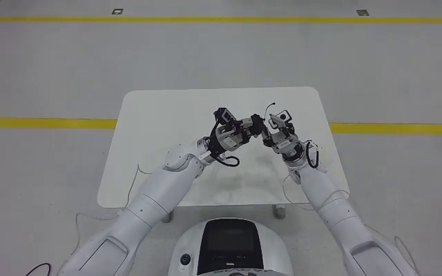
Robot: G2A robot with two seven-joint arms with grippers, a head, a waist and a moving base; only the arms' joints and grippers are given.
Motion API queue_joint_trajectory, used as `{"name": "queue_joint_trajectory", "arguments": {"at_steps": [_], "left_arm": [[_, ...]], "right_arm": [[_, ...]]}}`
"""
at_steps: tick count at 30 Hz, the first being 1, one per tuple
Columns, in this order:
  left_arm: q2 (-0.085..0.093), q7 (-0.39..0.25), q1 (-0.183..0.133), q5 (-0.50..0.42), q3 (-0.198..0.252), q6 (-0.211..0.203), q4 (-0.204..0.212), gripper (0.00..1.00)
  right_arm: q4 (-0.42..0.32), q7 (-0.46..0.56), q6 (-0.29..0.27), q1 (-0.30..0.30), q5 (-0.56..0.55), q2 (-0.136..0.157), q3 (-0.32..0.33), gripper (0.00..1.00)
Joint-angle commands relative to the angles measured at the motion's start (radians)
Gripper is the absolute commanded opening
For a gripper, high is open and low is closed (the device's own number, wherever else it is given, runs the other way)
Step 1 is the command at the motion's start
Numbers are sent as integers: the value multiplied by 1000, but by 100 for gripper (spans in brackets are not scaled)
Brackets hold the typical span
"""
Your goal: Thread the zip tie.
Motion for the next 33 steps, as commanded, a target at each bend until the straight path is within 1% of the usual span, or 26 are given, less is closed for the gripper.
{"name": "queue_joint_trajectory", "arguments": {"at_steps": [1,2,6,7,9,10,18,33], "left_arm": [[0,0,0,0,0,0,0,0],[0,0,0,0,0,0,0,0],[0,0,0,0,0,0,0,0],[0,0,0,0,0,0,0,0],[0,0,0,0,0,0,0,0],[0,0,0,0,0,0,0,0],[0,0,0,0,0,0,0,0],[0,0,0,0,0,0,0,0]], "right_arm": [[-1,0,-2,-1,-1,-2,3,22],[-3,0,-2,-2,-1,-2,4,22],[-7,0,-4,-5,-7,-5,12,17],[-8,0,-3,-6,-8,-5,14,14],[-9,0,-1,-7,-13,-6,17,1],[-9,0,-1,-8,-15,-6,18,0],[-13,0,1,-14,-34,-8,31,0],[8,0,19,-19,-65,-8,58,0]]}}
